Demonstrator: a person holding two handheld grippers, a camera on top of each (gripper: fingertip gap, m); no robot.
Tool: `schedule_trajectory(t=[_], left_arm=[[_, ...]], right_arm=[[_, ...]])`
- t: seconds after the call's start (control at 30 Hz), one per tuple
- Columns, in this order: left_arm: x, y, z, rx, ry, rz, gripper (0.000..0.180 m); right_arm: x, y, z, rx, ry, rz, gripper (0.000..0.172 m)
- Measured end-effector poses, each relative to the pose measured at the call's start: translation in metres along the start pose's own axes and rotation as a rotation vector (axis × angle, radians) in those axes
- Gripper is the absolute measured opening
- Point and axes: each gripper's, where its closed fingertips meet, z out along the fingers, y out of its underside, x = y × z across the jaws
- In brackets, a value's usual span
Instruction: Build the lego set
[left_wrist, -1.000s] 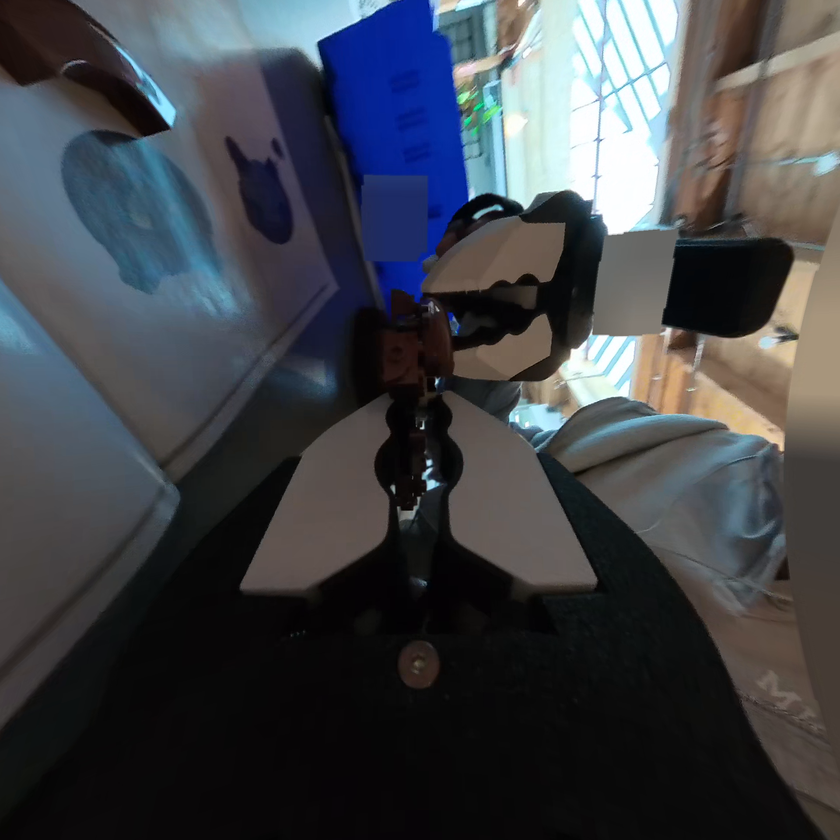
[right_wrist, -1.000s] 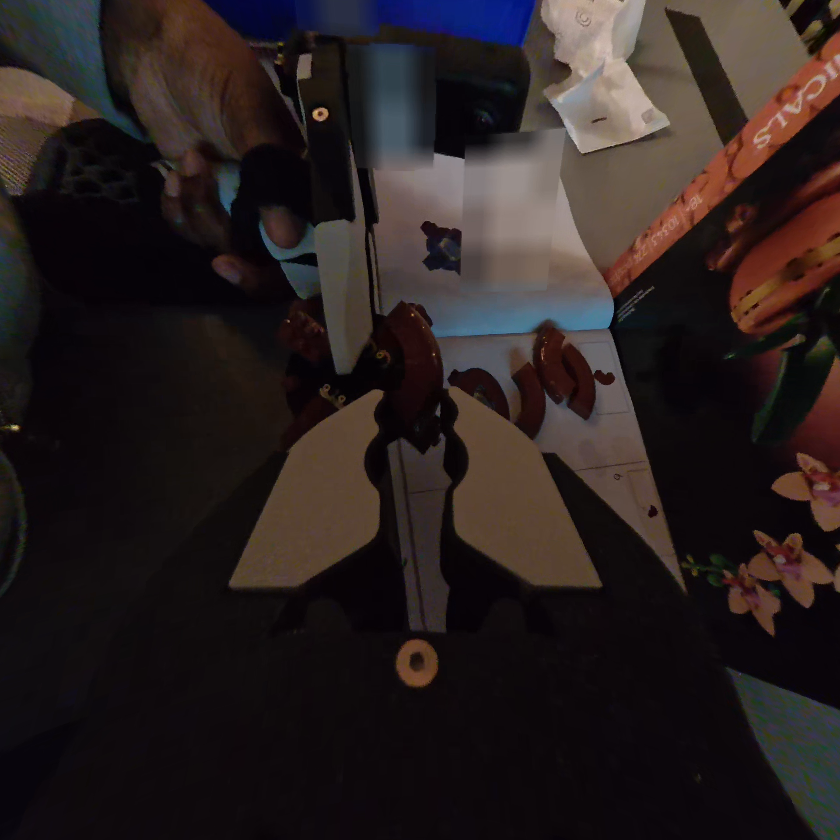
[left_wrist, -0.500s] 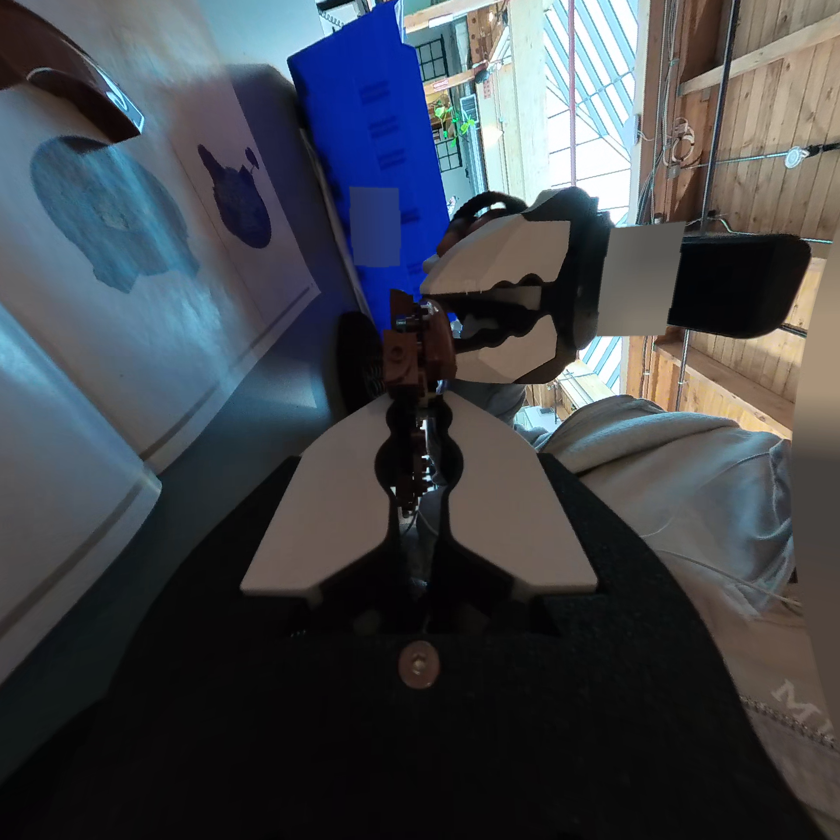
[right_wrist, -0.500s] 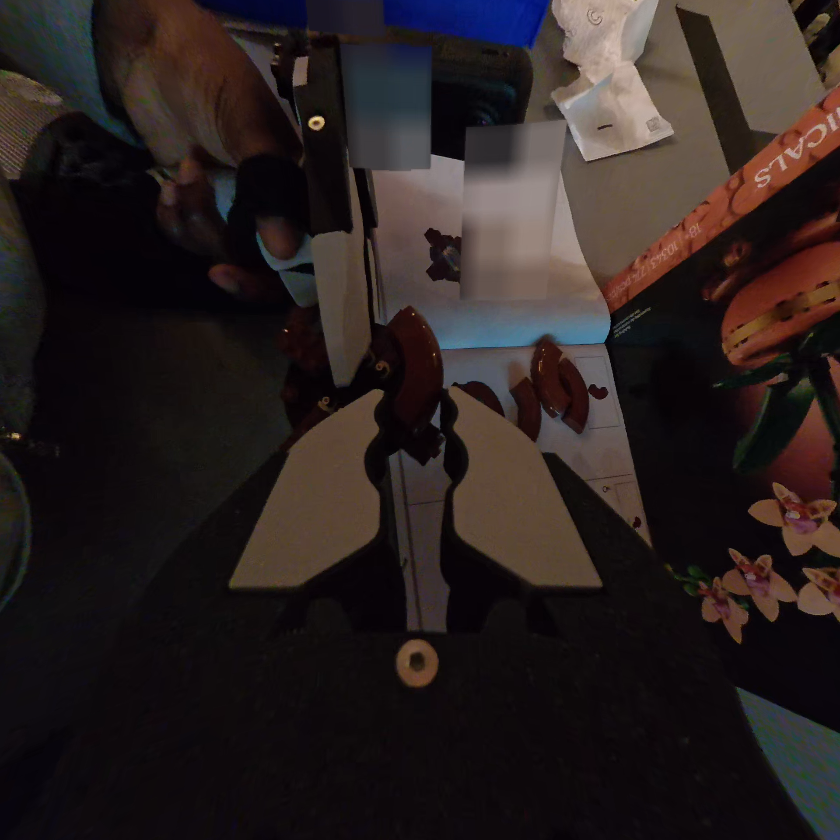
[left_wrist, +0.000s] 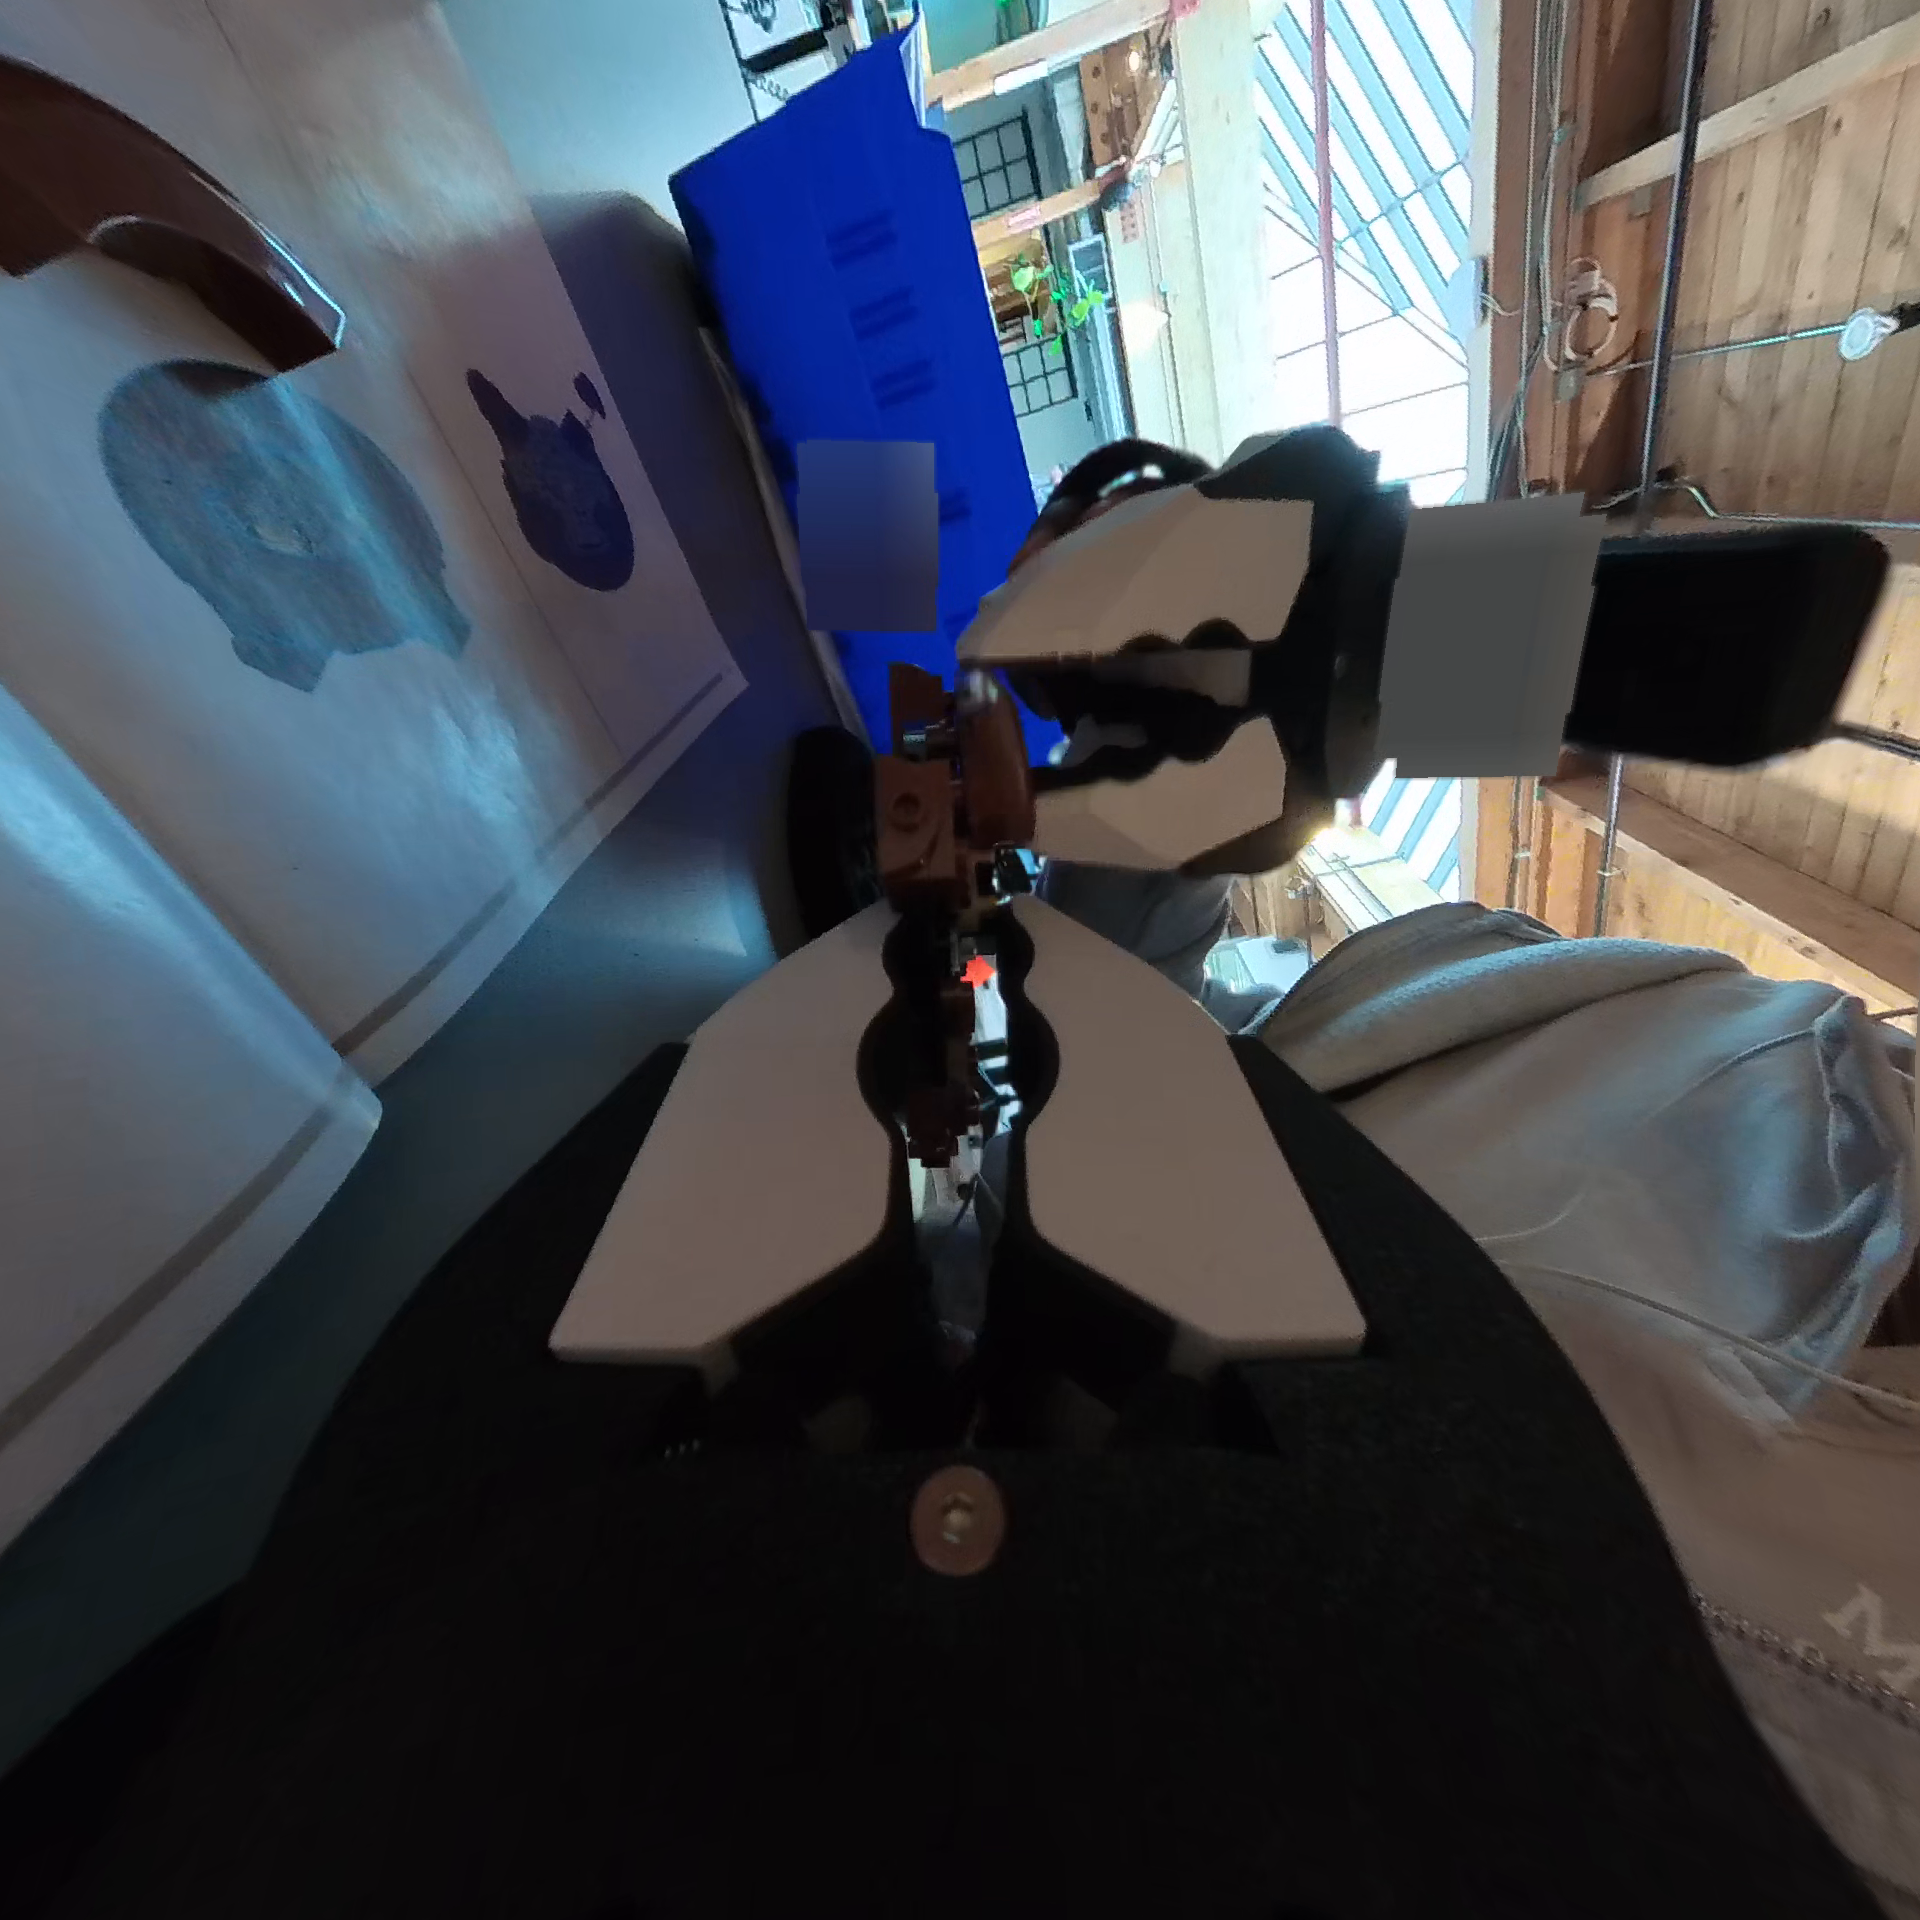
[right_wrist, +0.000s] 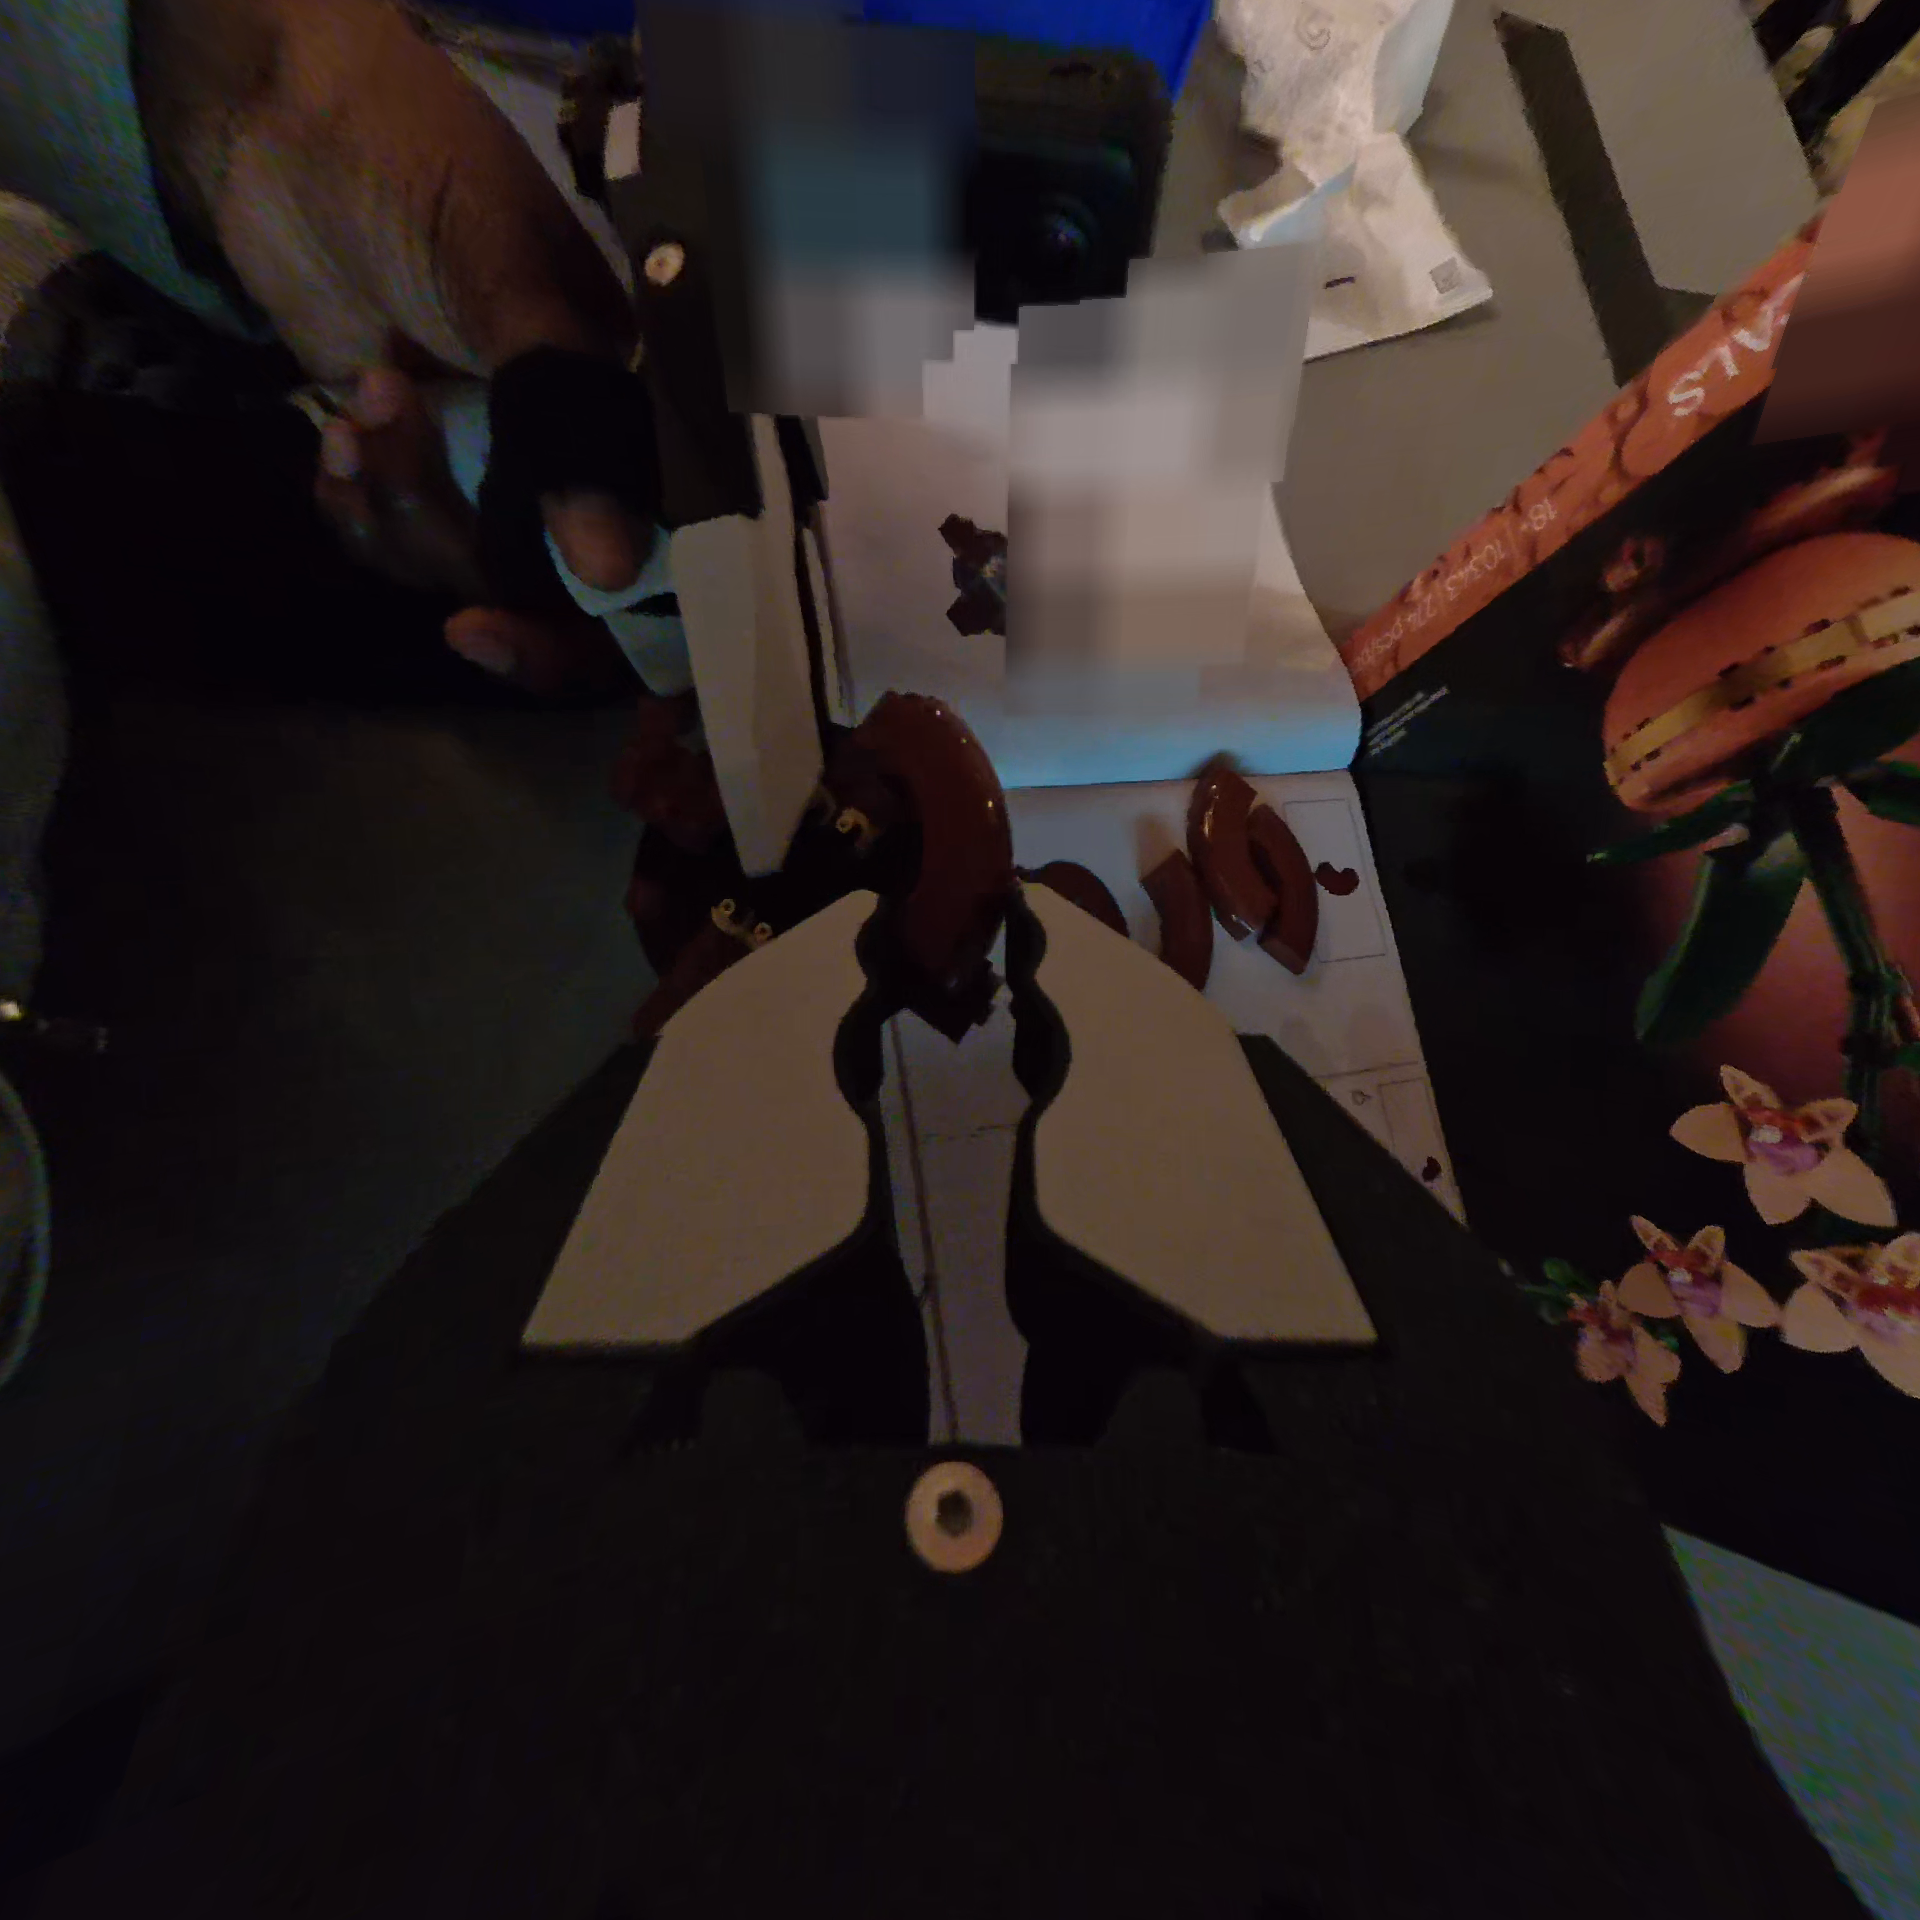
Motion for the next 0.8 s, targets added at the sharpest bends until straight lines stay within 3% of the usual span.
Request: schedule_trajectory(t=[0.1, 0.2, 0.27, 0.47, 0.8], left_arm=[[0.001, -0.002, 0.000, 0.007, -0.002, 0.005, 0.013], [0.003, -0.001, 0.001, 0.003, -0.004, 0.005, 0.013], [0.005, 0.001, 0.003, -0.005, 0.008, -0.004, 0.013], [0.005, 0.007, 0.004, -0.031, 0.006, 0.000, 0.013], [0.005, 0.007, 0.001, -0.025, 0.009, 0.003, 0.012]], right_arm=[[0.011, -0.015, -0.014, 0.292, -0.091, 0.322, 0.018], [0.029, -0.044, -0.061, 0.791, -0.379, 0.757, 0.017], [0.045, -0.045, -0.085, 1.022, -0.484, 0.926, 0.017], [0.050, -0.040, -0.089, 1.137, -0.563, 1.057, 0.017], [0.039, -0.047, -0.085, 1.095, -0.585, 1.024, 0.017]])
